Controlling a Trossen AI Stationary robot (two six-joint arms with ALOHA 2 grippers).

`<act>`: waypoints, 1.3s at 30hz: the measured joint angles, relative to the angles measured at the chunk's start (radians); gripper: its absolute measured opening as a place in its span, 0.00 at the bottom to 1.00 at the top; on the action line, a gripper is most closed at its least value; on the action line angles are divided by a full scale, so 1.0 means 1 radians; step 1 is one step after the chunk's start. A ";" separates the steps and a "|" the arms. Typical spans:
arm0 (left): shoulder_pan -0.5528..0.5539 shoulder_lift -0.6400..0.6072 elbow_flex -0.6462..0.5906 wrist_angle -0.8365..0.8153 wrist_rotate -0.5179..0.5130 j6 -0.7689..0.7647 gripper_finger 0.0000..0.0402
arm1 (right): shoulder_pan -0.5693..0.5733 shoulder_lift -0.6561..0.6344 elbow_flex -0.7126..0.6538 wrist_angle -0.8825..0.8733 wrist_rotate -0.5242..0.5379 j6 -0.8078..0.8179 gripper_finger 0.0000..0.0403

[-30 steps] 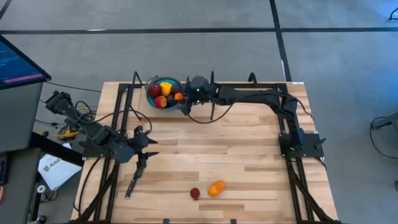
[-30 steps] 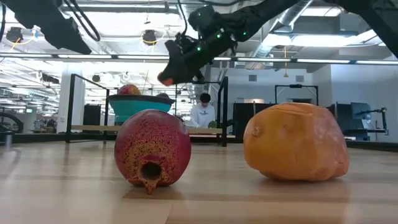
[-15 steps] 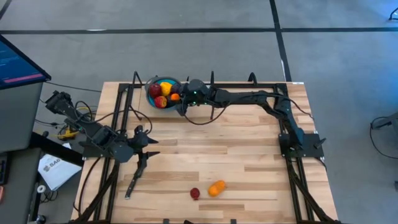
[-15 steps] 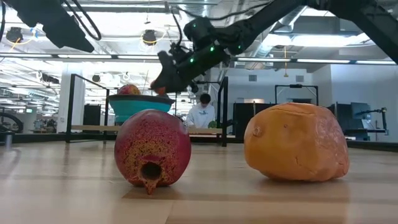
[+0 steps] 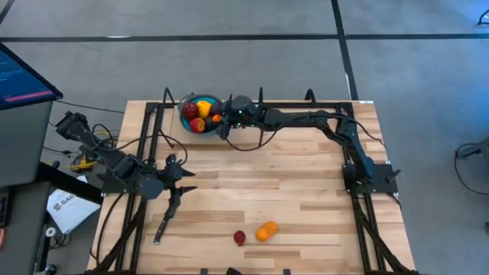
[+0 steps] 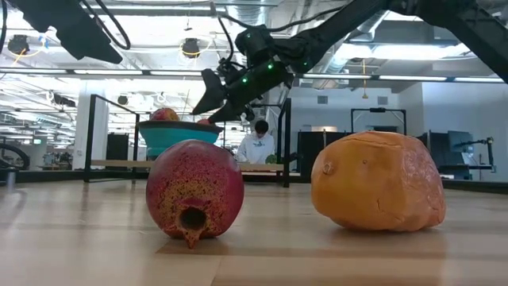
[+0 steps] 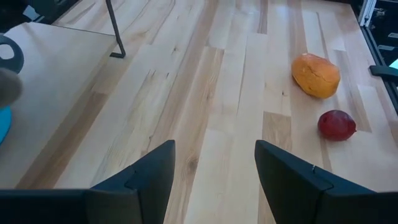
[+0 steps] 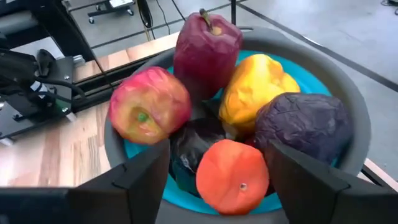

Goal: Pick & Place Fruit
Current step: Put the yellow mango in the blue strainer bowl on the shelf

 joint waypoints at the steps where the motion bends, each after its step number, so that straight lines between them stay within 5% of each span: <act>1: 0.000 0.000 0.000 0.000 0.000 0.000 0.53 | 0.000 -0.009 -0.002 -0.007 0.000 0.000 0.64; 8: 0.000 0.000 0.000 0.006 0.000 0.000 0.53 | 0.077 -0.173 0.000 -0.121 0.001 -0.137 0.63; 18: 0.000 0.000 0.000 0.039 0.000 -0.001 0.53 | 0.388 -0.393 0.001 -0.604 0.049 -0.315 0.54; 24: 0.000 0.001 0.000 0.046 -0.019 0.000 0.53 | 0.575 -0.382 -0.014 -0.899 0.048 -0.185 0.49; 33: 0.000 0.003 0.000 0.056 -0.050 0.002 0.53 | 0.747 -0.268 -0.067 -0.999 0.019 0.016 0.43; 39: 0.000 0.003 0.000 0.064 -0.050 0.002 0.53 | 0.781 -0.162 -0.064 -1.052 -0.104 -0.001 0.55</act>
